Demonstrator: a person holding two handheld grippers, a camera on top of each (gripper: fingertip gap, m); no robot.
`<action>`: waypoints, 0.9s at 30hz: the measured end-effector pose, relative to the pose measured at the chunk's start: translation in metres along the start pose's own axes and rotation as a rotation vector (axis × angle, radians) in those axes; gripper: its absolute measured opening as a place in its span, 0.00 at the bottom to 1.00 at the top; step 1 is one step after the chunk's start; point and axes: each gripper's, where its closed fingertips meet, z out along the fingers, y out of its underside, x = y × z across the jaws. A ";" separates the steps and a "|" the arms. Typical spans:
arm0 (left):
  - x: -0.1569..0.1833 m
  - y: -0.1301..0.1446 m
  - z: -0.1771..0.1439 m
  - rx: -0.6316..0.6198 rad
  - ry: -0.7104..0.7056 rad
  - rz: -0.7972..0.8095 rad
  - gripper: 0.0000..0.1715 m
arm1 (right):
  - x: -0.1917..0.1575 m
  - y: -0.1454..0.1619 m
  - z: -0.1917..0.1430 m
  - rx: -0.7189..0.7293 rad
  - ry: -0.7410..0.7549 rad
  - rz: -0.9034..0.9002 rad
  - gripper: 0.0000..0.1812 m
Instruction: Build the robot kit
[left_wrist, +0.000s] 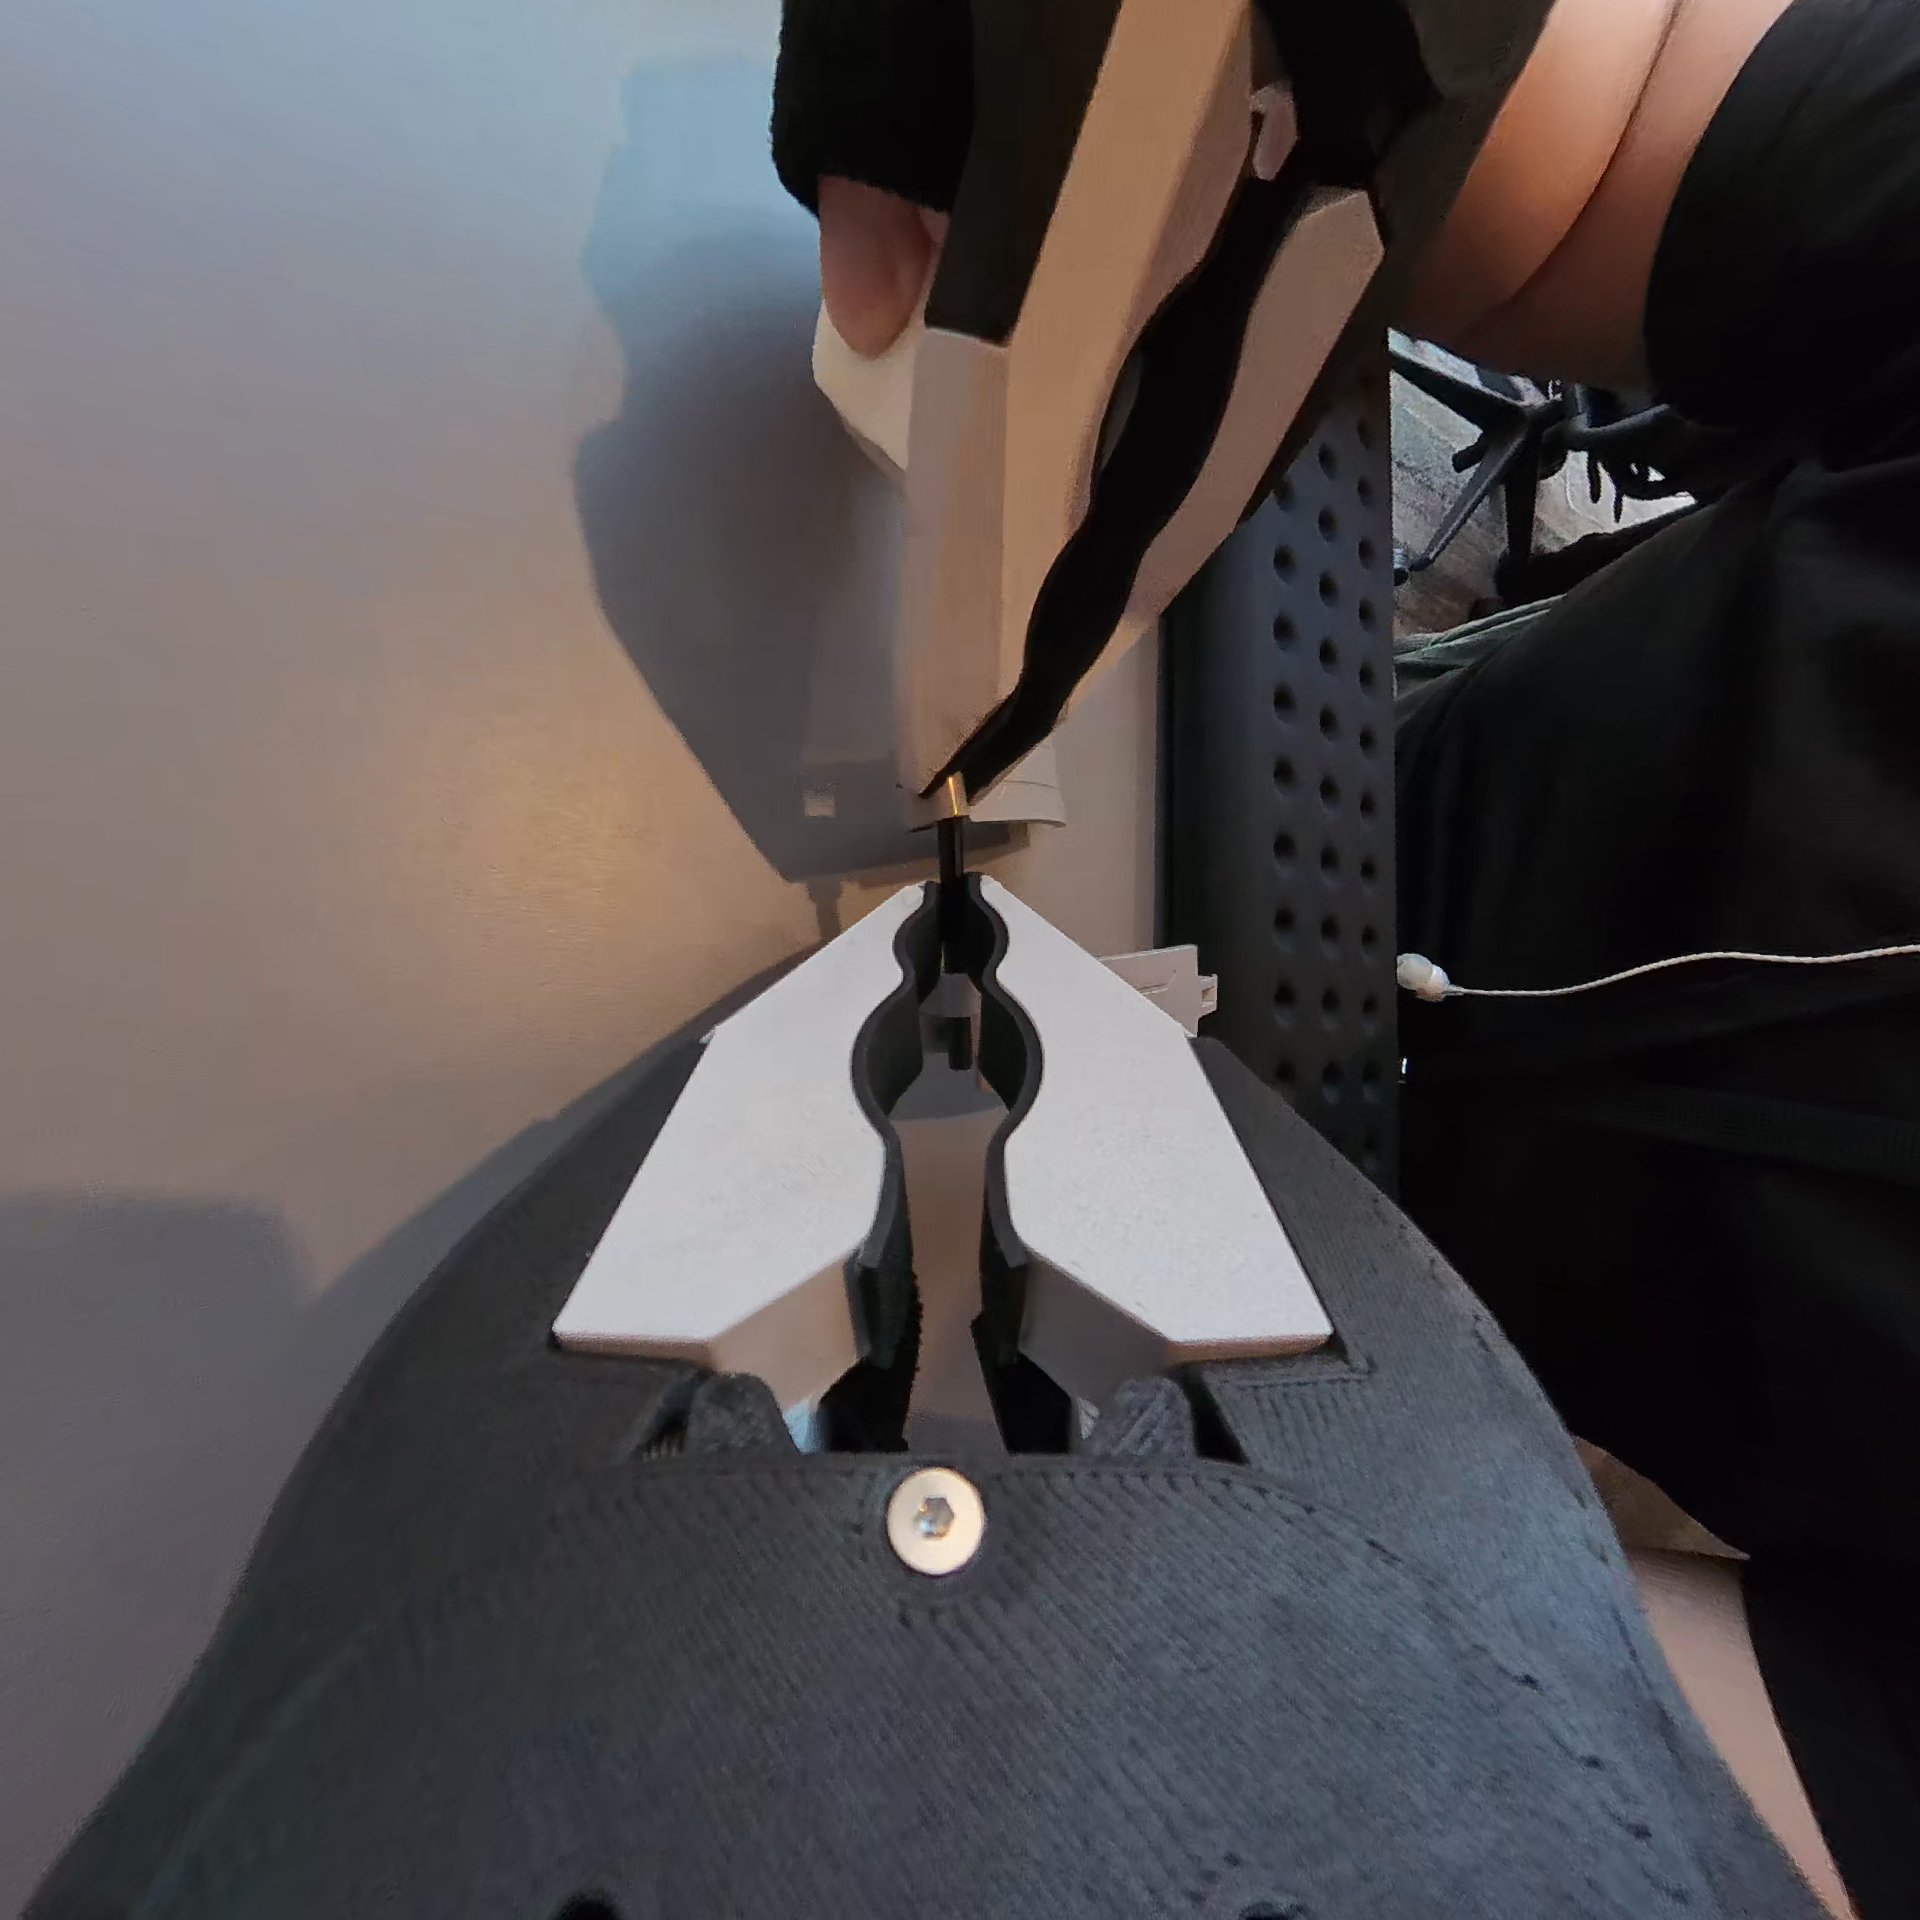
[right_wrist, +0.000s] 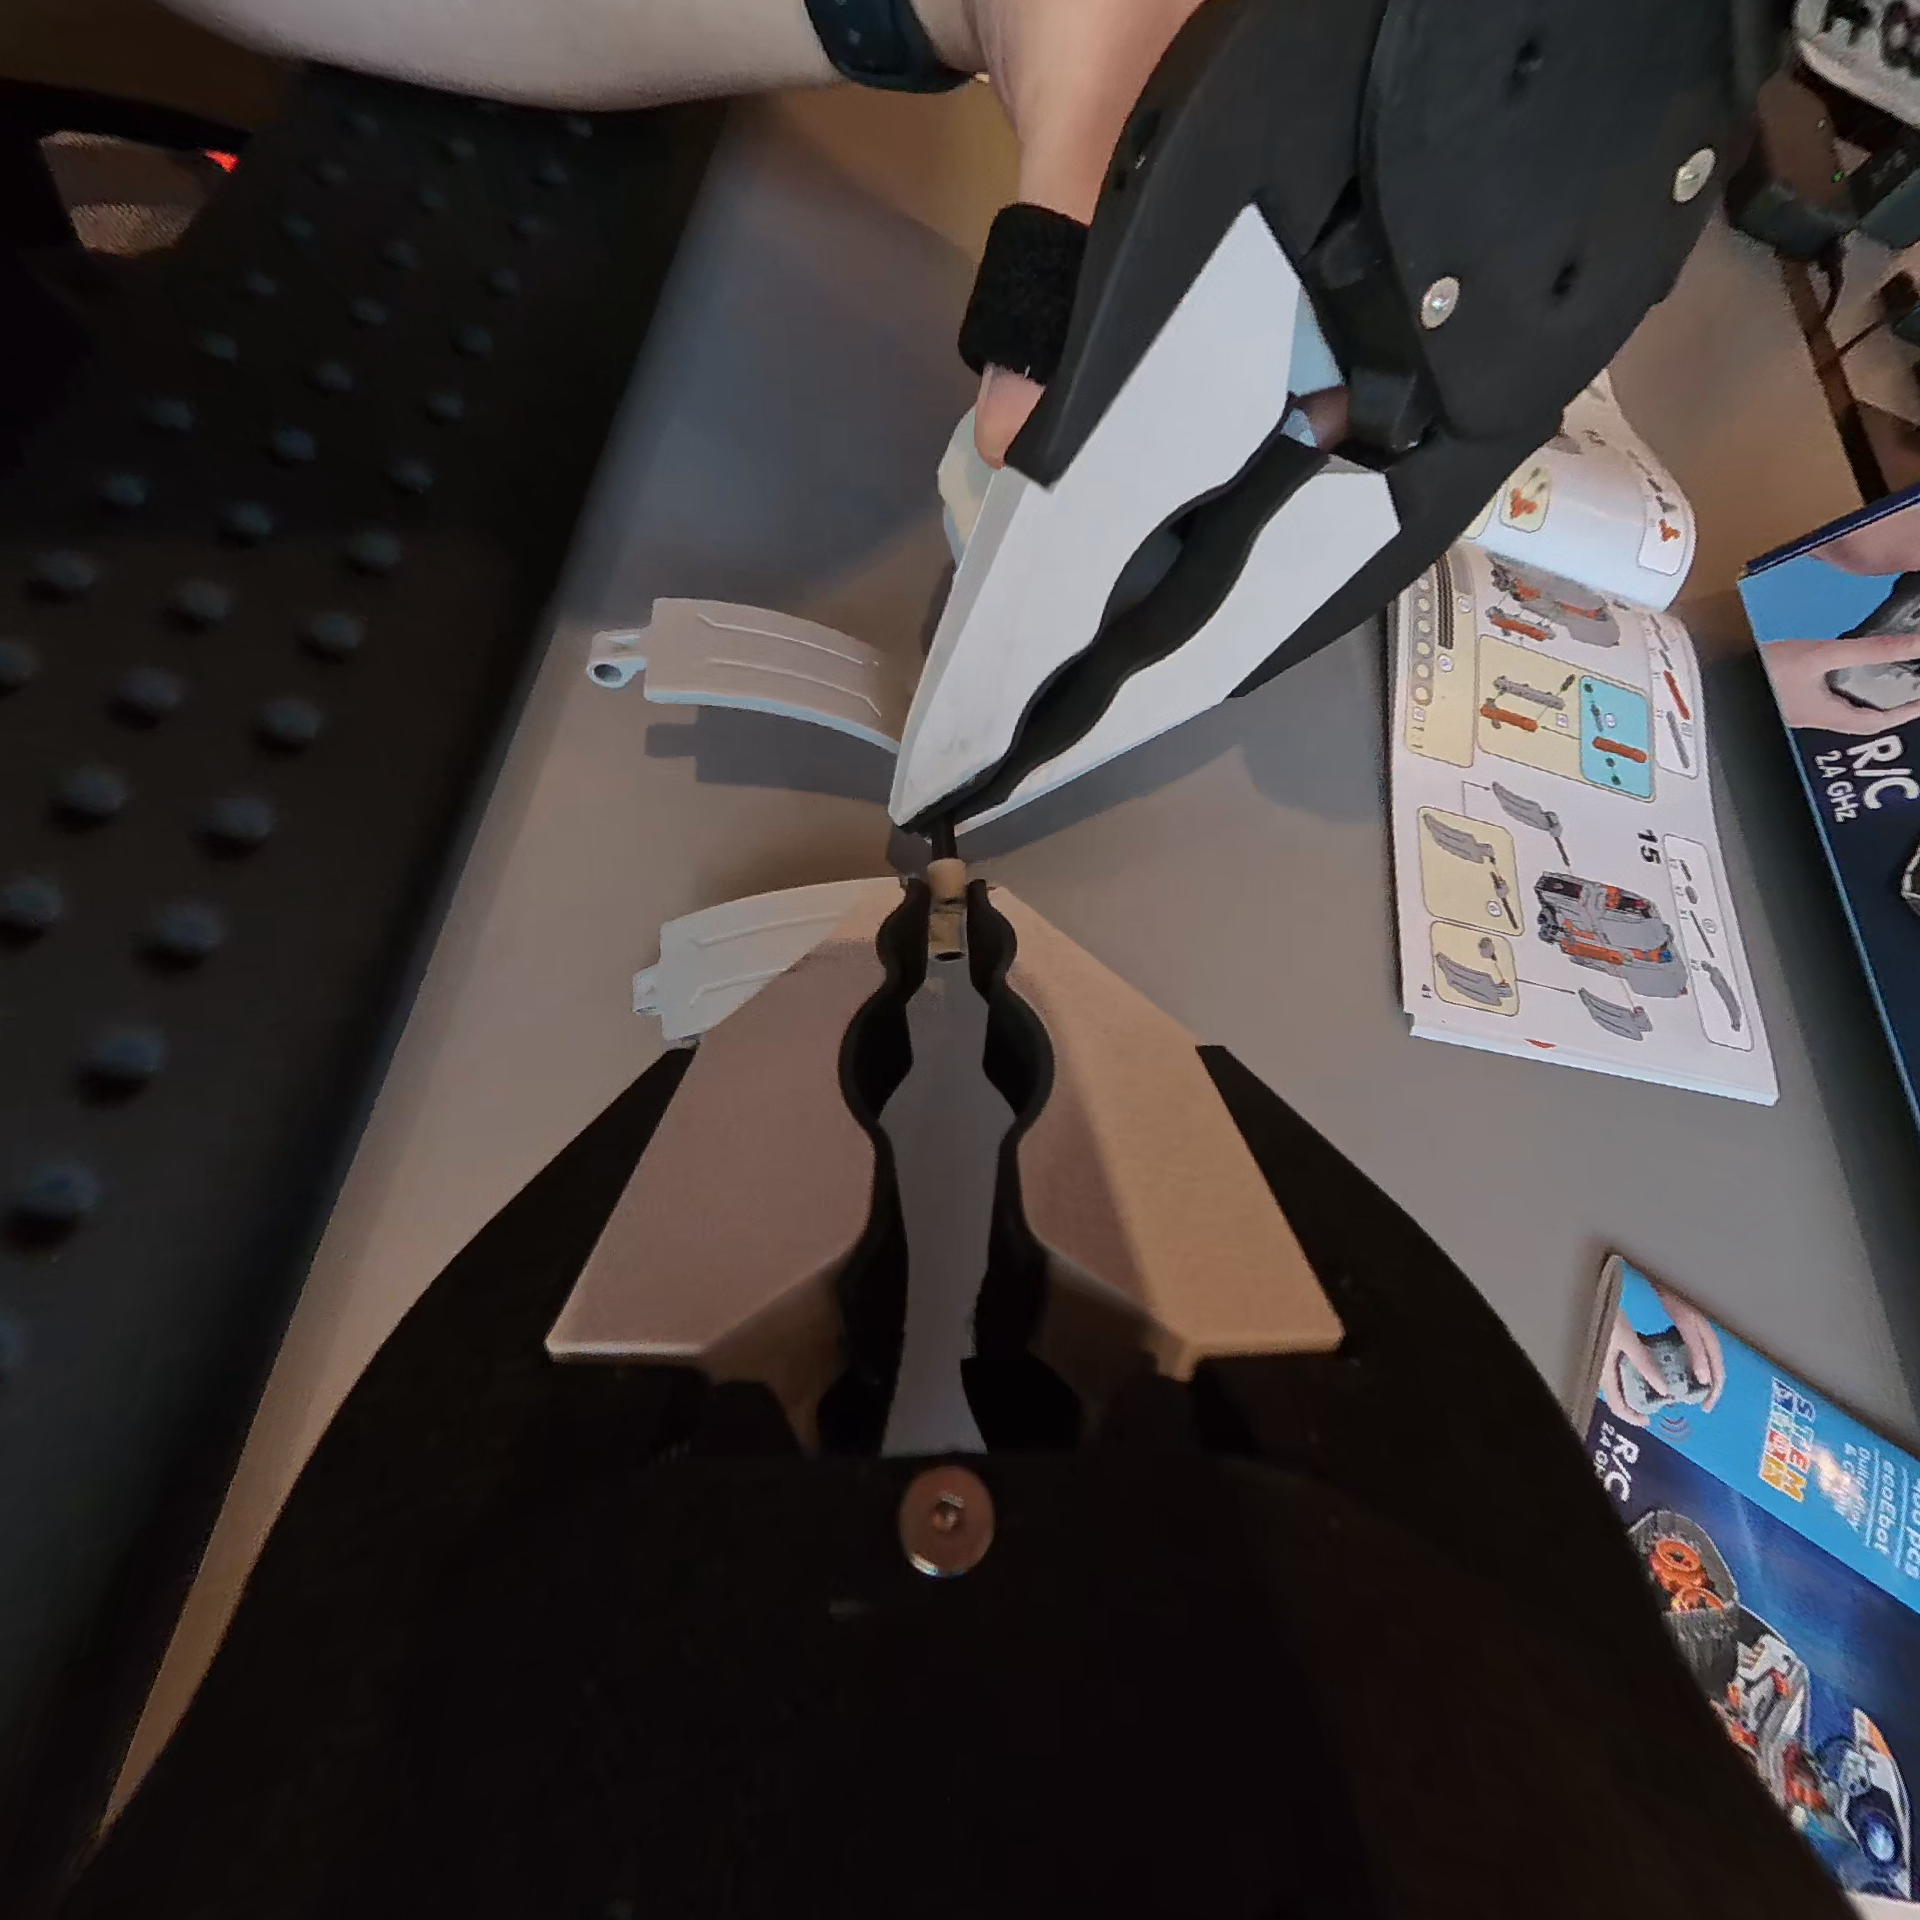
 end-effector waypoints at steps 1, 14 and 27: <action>0.000 0.001 0.001 -0.006 -0.003 -0.005 0.00 | 0.000 0.001 0.001 -0.015 0.004 -0.003 0.03; 0.000 0.012 0.009 -0.084 0.015 -0.037 0.00 | -0.011 0.006 0.011 -0.124 -0.023 -0.024 0.03; -0.002 0.018 0.019 -0.143 0.002 -0.011 0.00 | -0.022 0.015 0.019 -0.193 -0.089 -0.016 0.02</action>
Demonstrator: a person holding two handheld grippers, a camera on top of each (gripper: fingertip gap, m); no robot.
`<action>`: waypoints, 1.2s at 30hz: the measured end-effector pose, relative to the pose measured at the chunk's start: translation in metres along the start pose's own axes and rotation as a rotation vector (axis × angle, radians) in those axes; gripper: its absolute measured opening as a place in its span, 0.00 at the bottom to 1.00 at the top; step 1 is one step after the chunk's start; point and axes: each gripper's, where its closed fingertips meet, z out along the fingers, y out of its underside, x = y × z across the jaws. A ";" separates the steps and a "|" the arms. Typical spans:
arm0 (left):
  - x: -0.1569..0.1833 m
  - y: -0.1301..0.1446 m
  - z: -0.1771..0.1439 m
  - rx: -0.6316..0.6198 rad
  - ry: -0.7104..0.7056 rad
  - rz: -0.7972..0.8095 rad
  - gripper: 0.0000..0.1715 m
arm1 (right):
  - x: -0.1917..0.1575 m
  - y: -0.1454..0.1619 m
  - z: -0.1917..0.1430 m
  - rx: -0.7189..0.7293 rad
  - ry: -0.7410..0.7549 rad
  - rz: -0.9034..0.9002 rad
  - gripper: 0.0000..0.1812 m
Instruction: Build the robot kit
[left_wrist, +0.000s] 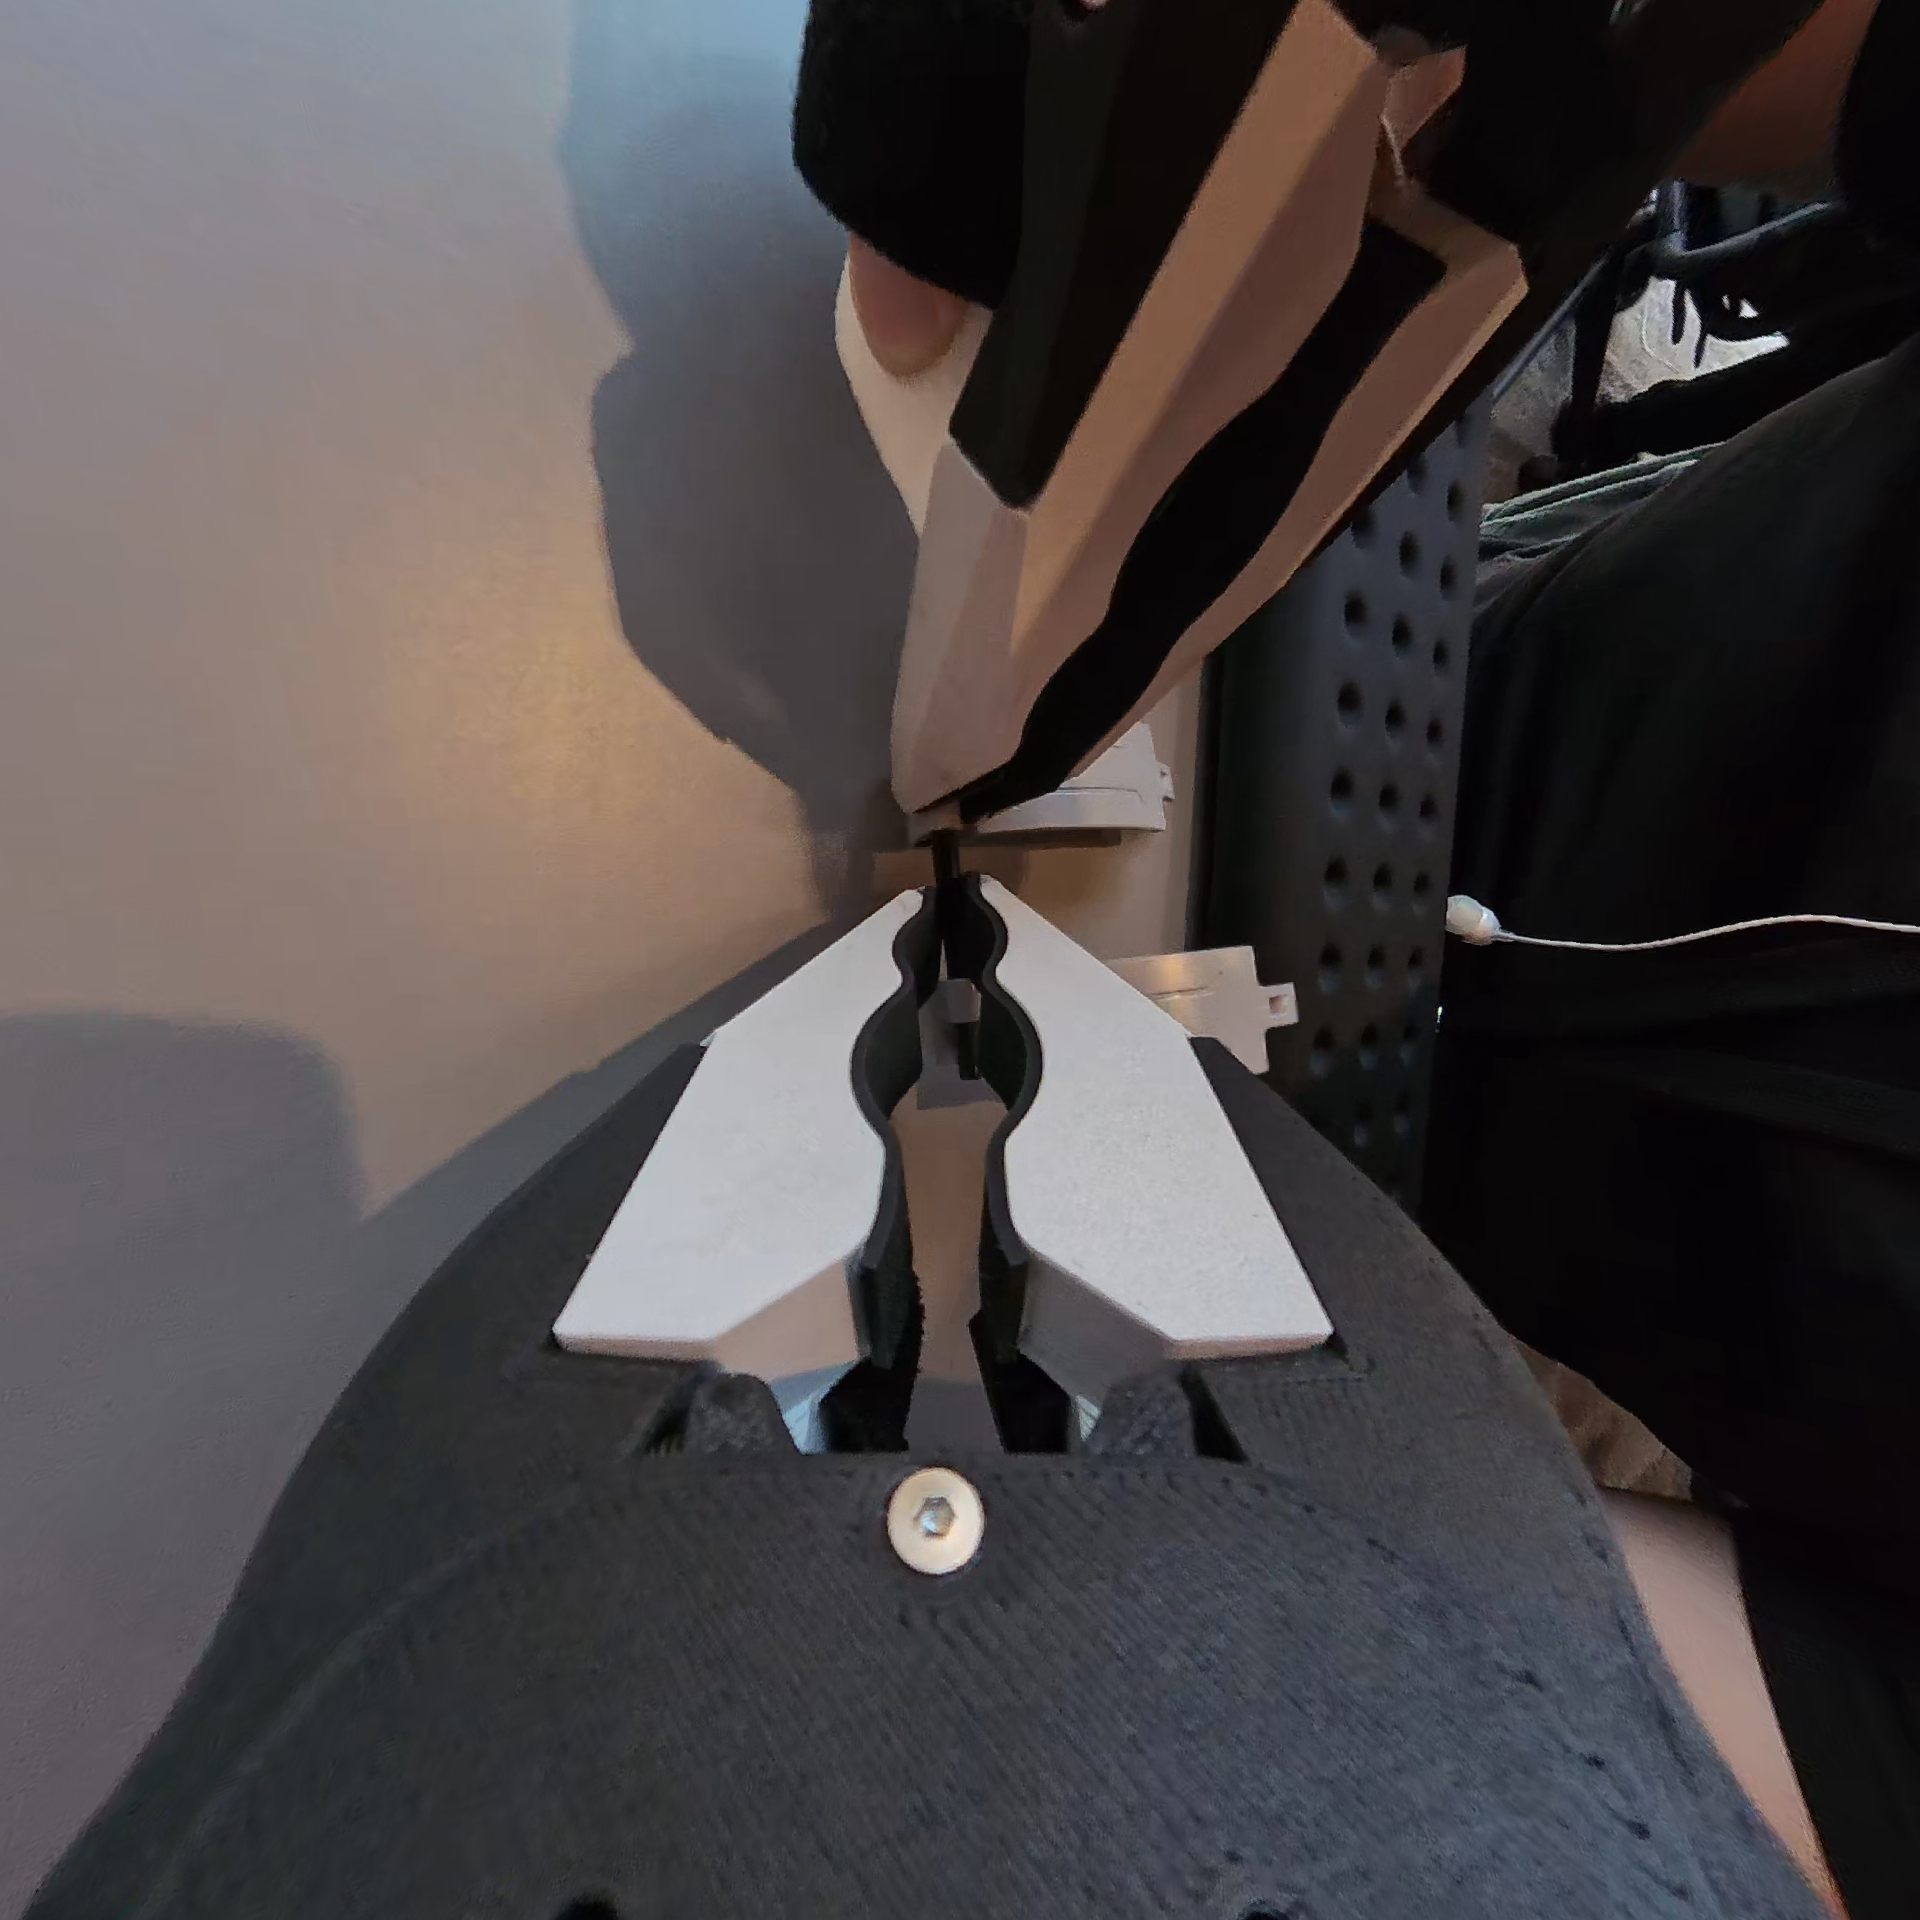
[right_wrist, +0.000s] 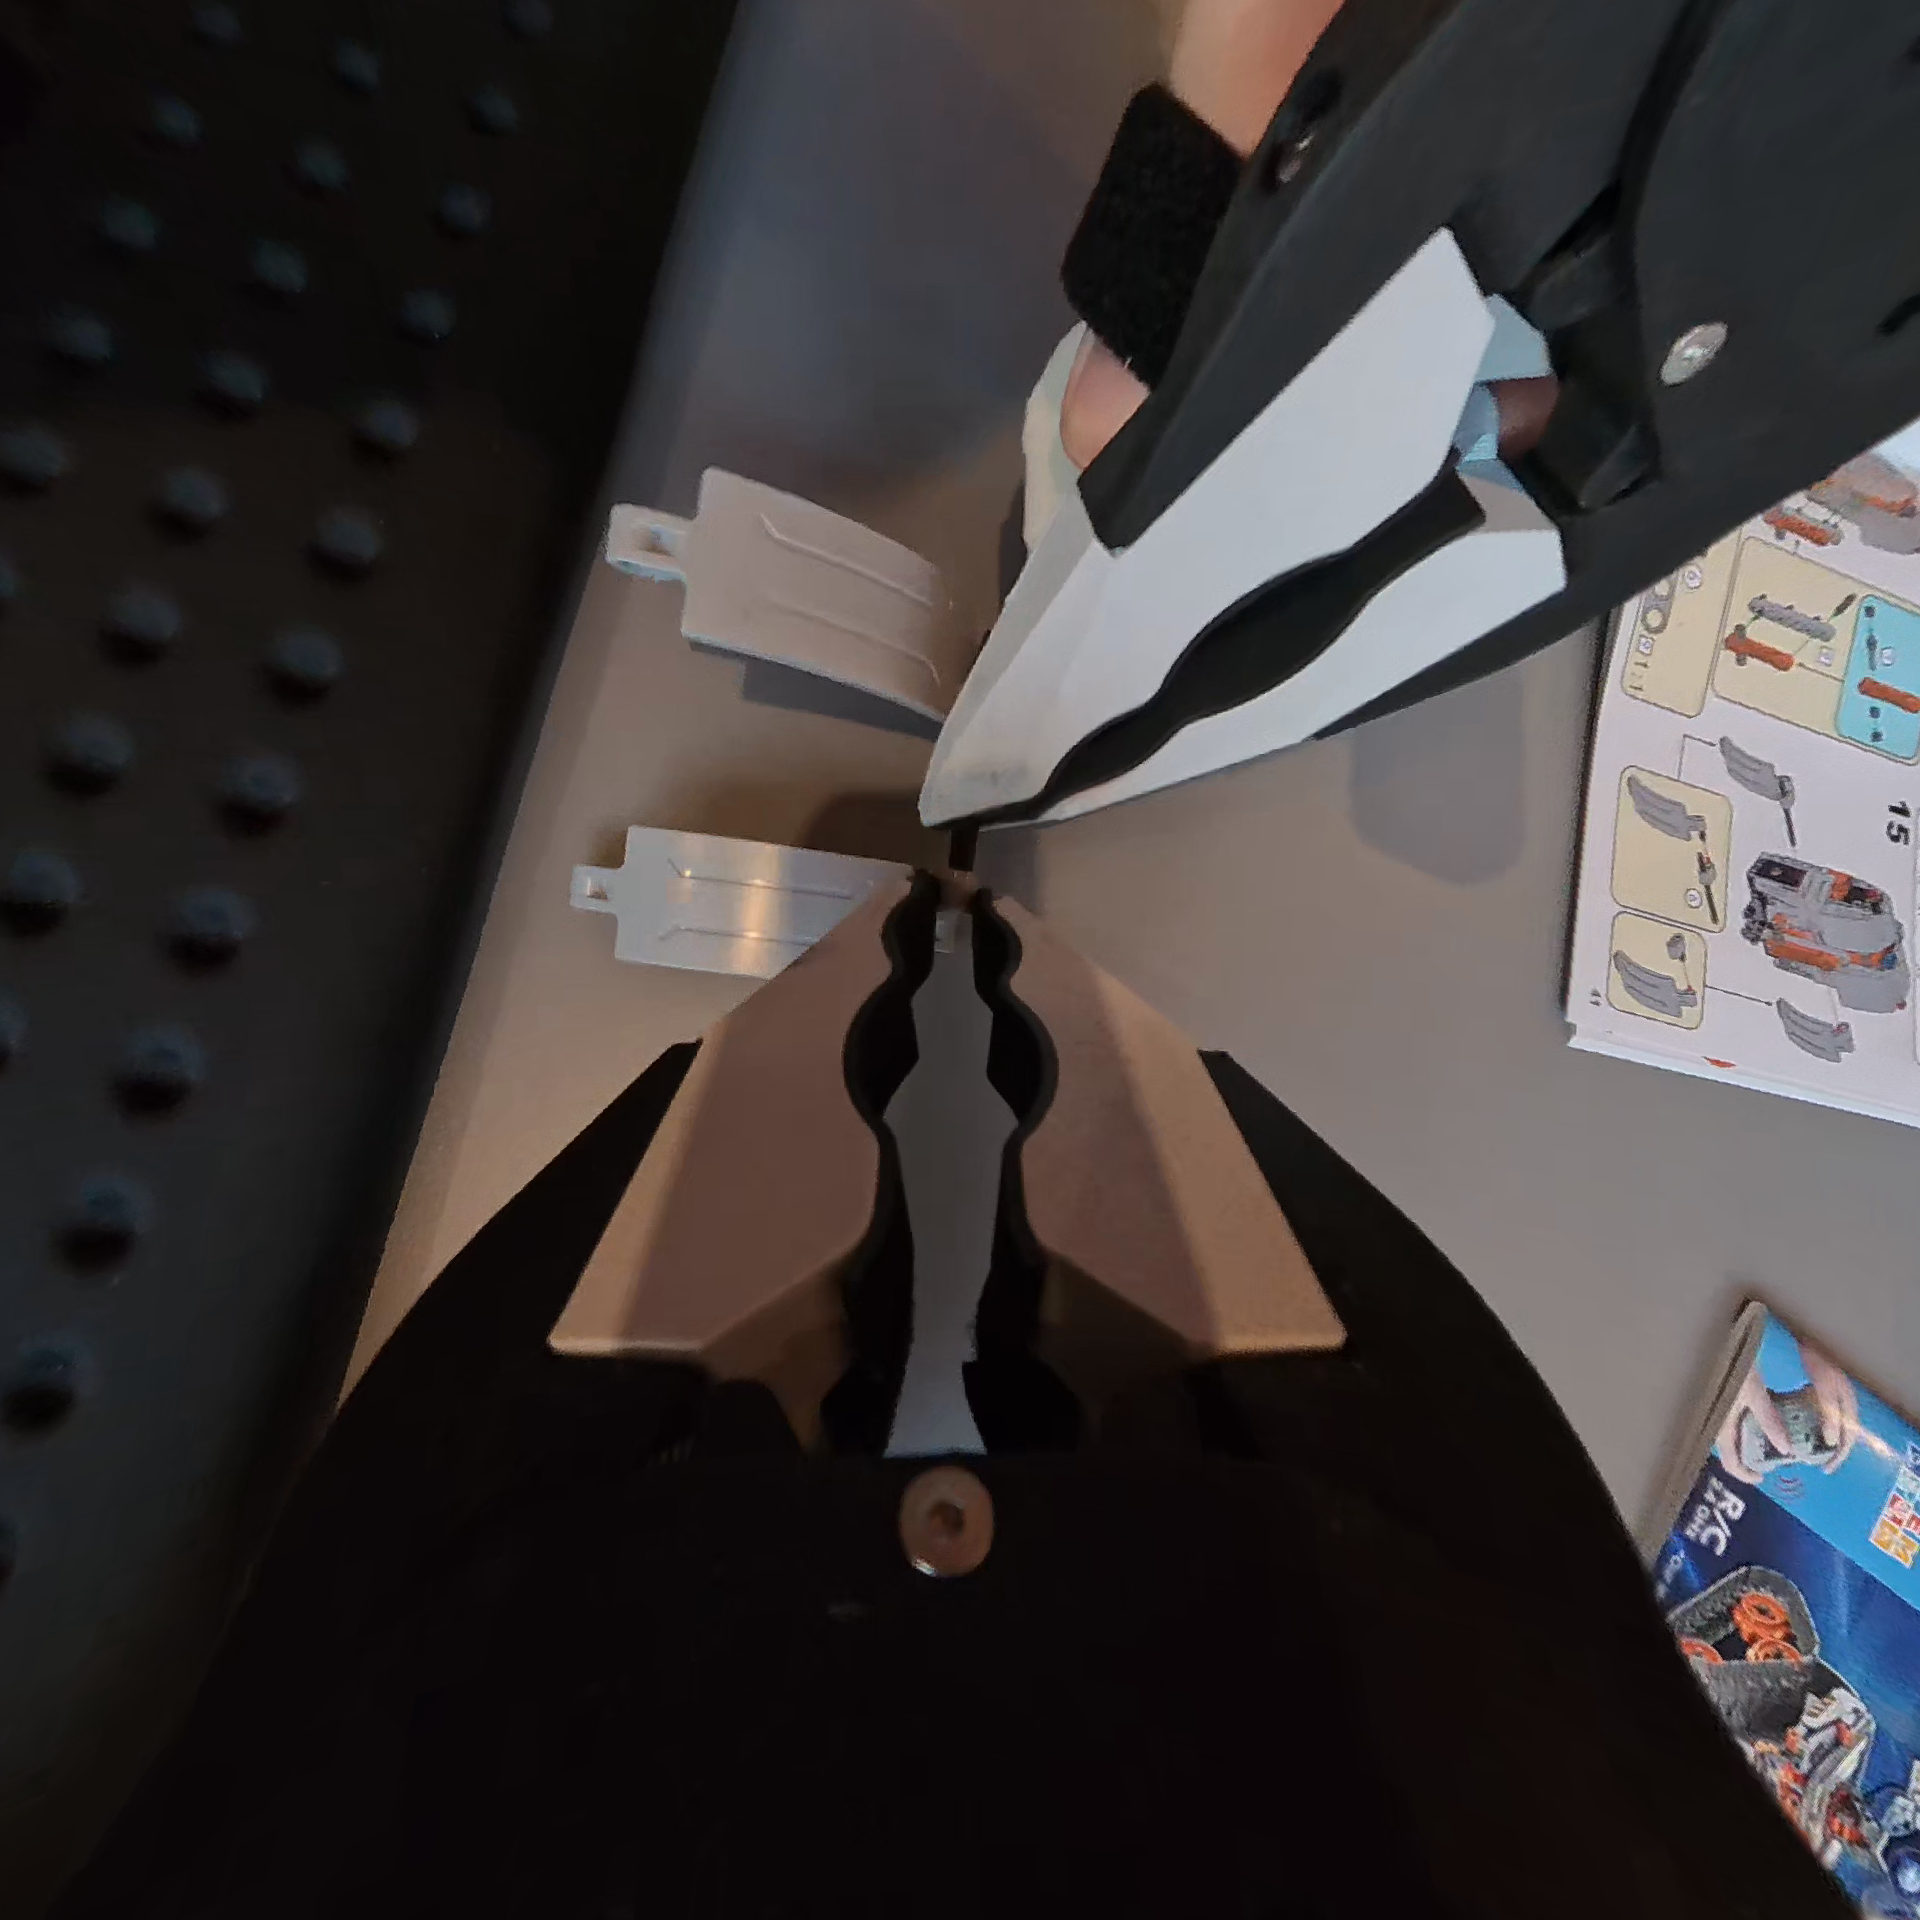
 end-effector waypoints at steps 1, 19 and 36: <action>0.001 0.001 0.000 -0.005 0.007 -0.001 0.00 | -0.001 -0.001 0.001 0.000 -0.004 -0.005 0.02; -0.002 0.003 0.004 -0.026 -0.010 0.019 0.00 | 0.000 -0.003 0.004 -0.012 0.007 0.001 0.02; -0.003 0.007 -0.002 0.015 0.021 -0.043 0.01 | 0.002 -0.002 0.004 -0.003 0.005 0.042 0.03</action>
